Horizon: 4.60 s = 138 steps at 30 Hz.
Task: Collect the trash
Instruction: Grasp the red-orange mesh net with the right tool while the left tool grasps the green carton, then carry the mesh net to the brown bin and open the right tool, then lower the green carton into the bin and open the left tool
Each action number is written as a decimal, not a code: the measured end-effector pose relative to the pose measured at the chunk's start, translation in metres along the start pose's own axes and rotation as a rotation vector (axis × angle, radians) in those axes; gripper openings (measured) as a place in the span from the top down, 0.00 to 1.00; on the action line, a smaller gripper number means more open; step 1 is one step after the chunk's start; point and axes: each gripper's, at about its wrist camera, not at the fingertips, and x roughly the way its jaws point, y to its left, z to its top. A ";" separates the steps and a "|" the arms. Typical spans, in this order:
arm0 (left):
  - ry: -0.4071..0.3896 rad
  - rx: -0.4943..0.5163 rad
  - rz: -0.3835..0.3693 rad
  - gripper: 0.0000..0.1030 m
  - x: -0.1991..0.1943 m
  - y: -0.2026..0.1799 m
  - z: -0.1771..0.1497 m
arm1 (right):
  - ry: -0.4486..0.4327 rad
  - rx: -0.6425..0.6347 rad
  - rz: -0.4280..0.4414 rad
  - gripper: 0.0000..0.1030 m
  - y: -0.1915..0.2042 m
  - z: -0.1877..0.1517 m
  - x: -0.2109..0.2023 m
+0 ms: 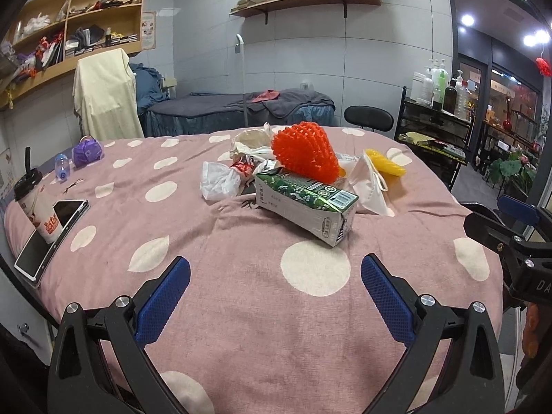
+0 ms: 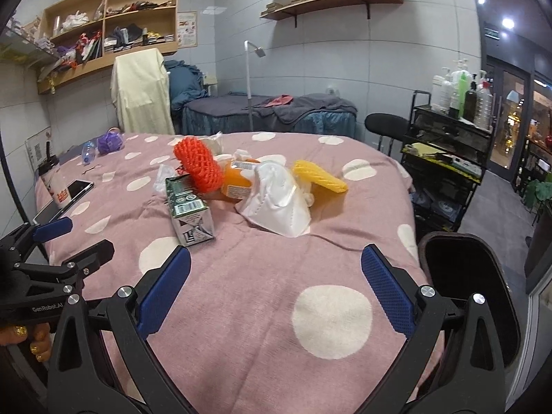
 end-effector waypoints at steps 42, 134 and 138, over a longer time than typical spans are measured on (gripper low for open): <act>0.407 -0.247 -0.194 0.08 0.130 0.008 0.087 | 0.030 -0.056 0.147 0.81 0.003 0.109 0.104; 0.353 0.318 -0.812 0.46 0.072 -0.341 0.067 | 0.198 0.500 -0.647 0.23 -0.311 -0.087 -0.038; 0.400 0.329 -0.810 0.46 0.086 -0.359 0.066 | 0.169 0.540 -0.682 0.22 -0.318 -0.093 -0.057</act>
